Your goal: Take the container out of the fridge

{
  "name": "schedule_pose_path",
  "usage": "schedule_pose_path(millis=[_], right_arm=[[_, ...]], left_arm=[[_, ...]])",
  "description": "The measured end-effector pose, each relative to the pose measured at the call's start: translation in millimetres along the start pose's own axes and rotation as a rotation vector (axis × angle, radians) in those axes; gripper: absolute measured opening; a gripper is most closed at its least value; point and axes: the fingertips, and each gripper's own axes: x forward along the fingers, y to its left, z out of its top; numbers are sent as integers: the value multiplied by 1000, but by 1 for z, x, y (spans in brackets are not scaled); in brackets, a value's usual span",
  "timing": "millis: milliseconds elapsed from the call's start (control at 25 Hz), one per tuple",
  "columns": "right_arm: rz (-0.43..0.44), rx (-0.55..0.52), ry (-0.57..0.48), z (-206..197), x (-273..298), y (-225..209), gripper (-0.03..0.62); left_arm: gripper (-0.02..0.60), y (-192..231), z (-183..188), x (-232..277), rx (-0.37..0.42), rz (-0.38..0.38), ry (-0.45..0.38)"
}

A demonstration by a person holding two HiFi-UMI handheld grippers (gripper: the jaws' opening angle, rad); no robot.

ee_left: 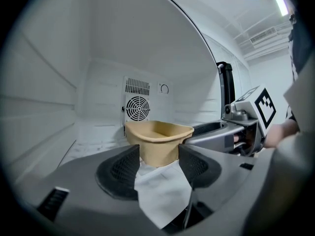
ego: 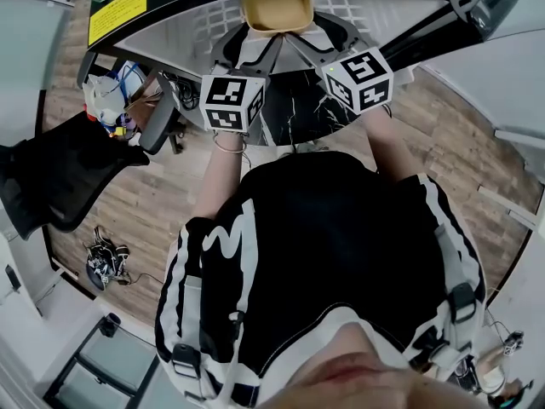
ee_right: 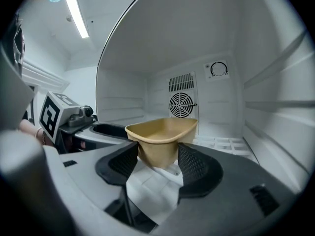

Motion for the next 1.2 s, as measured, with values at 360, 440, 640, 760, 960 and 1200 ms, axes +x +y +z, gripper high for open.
schedule_pose_path(millis=[360,440,640,760,960,1200], right_arm=[[-27,2,-22,1,0,1,244],[-31,-3,-29,2,-1,2,244],[-41,-2,-46,5,-8,4,244],[-42,-2,-53,4,-12,5,244],[-38,-4,-56,3,-18,11,244],[-42,-4,-64,2,-25,18,244]], left_arm=[[236,0,1,-1,-20,4,-17],[235,-1,1,-2,-29,6,-27],[233,-5,4,-6,-38,-1,-46],[233,-8,4,-8,-40,-4,-51],[232,-14,3,-15,-43,-7,-58],[230,-19,3,-23,-41,-11,-62]])
